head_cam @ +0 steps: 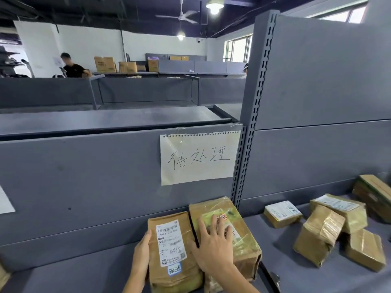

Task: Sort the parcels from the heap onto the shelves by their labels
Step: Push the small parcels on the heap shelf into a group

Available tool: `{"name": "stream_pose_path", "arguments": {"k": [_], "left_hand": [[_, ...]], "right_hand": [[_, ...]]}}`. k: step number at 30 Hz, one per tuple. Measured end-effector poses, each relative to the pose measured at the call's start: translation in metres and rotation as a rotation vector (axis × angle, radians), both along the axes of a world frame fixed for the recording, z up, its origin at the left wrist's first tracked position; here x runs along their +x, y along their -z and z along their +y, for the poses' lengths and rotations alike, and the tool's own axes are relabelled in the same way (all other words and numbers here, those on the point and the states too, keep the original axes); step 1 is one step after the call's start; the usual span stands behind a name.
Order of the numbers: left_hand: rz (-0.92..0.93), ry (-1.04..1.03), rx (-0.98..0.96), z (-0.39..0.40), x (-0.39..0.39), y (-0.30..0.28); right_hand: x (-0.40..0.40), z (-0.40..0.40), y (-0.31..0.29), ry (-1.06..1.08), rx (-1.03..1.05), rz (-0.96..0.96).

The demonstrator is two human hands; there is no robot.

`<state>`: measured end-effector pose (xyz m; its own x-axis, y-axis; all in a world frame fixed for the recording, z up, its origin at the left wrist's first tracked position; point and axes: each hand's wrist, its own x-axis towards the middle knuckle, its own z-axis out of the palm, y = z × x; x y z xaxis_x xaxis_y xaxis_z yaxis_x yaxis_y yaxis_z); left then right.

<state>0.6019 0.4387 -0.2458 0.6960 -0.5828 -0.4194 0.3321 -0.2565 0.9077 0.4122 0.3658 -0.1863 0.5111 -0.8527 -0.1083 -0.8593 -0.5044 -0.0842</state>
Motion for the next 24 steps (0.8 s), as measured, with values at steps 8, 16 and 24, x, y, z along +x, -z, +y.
{"name": "stream_pose_path", "arguments": {"k": [8, 16, 24], "left_hand": [[-0.386, 0.203, 0.142, 0.004, 0.007, -0.013], [-0.811, 0.101, -0.025, 0.033, -0.010, -0.057], [-0.923, 0.213, -0.235, -0.002, -0.061, -0.105]], "right_hand": [[-0.003, 0.004, -0.005, 0.044, -0.003, -0.079], [-0.015, 0.013, -0.021, 0.032, -0.023, -0.143], [-0.104, 0.008, -0.049, 0.147, -0.134, -0.311]]}}
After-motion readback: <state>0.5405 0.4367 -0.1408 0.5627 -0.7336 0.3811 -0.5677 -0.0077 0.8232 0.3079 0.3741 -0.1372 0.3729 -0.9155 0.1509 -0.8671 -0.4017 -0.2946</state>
